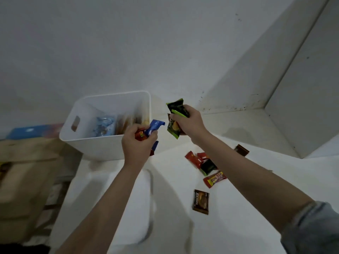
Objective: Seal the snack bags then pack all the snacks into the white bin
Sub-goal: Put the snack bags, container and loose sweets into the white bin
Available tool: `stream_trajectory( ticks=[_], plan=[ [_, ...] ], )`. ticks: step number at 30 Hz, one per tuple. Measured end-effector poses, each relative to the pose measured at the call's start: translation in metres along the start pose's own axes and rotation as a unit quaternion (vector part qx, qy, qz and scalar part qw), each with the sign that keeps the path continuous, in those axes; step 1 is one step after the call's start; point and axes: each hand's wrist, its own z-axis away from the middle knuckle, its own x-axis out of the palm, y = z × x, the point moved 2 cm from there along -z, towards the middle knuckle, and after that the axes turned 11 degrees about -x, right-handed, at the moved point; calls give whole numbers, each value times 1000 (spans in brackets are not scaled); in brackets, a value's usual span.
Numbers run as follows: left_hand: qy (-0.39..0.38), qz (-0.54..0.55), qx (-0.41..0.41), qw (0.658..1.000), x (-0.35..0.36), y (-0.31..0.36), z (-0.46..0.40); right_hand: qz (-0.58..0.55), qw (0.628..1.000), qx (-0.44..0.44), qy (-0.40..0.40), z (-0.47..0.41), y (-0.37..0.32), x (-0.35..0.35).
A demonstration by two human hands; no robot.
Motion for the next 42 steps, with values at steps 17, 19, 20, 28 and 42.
stream_trajectory(
  ticks=[17, 19, 20, 28, 42],
  plan=[
    [-145, 11, -290, 946, -49, -49, -152, 147, 988, 46, -29, -58, 17, 158],
    [-135, 17, -297, 945, -47, -47, -154, 138, 989, 48, 4, -57, 16, 160],
    [-128, 7, -295, 947, -46, -46, -152, 138, 989, 48, 19, -56, 15, 161],
    [2, 29, -68, 997, -53, -47, -94, 96, 991, 16, 90, -44, 6, 151],
    [-207, -209, 25, 955, 71, -118, 137, 492, 865, -2, 95, 109, 148, -134]
  ],
)
